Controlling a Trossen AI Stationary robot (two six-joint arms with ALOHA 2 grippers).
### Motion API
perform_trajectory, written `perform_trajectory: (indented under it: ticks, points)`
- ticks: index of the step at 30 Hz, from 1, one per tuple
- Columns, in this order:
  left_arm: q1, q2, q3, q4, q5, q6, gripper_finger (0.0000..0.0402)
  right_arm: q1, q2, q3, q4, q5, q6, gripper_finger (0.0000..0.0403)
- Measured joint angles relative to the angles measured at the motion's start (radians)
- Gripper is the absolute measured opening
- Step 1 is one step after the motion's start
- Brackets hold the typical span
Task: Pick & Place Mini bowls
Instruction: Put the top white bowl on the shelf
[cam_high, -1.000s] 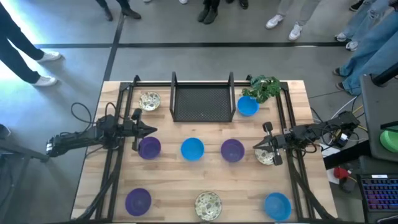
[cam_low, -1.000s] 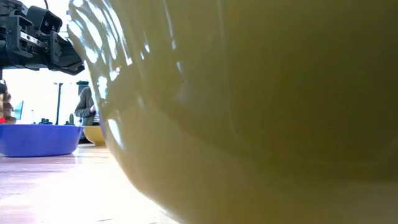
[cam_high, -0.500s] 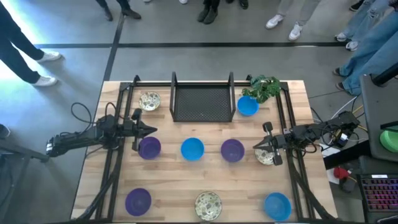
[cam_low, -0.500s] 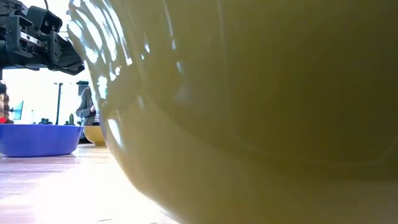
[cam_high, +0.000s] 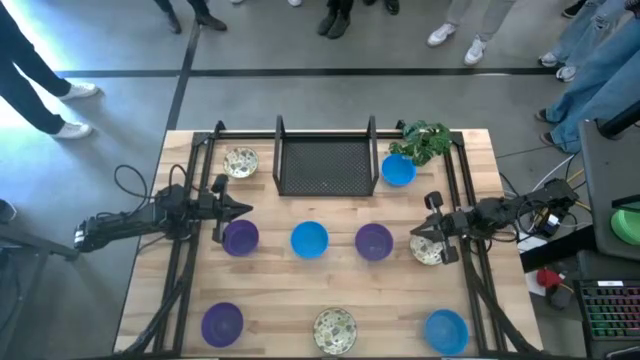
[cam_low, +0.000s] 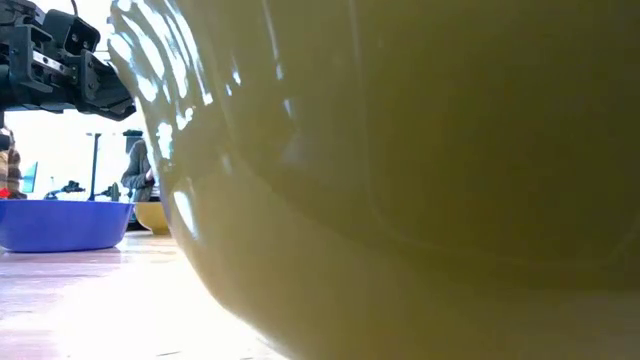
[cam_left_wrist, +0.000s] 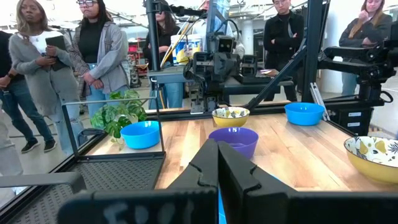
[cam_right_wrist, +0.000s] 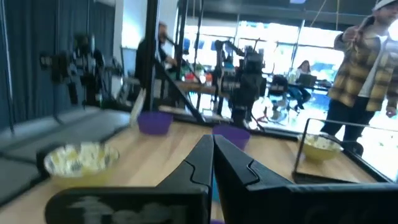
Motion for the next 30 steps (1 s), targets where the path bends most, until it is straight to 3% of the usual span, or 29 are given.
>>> perform_trajectory:
  ticks: [10,23,30]
  points:
    - [0.0,0.0,0.0,0.0,0.0,0.0,0.0,0.0,0.0,0.0,0.05,0.0,0.11,0.0008]
    - [0.0,0.0,0.0,0.002,0.0,0.0,0.0,-0.001,0.0,0.0,0.064,0.001,0.116,0.0008]
    - [0.0,0.0,0.0,0.084,0.004,-0.045,0.0,-0.001,0.0,0.0,0.071,0.087,0.113,0.0008]
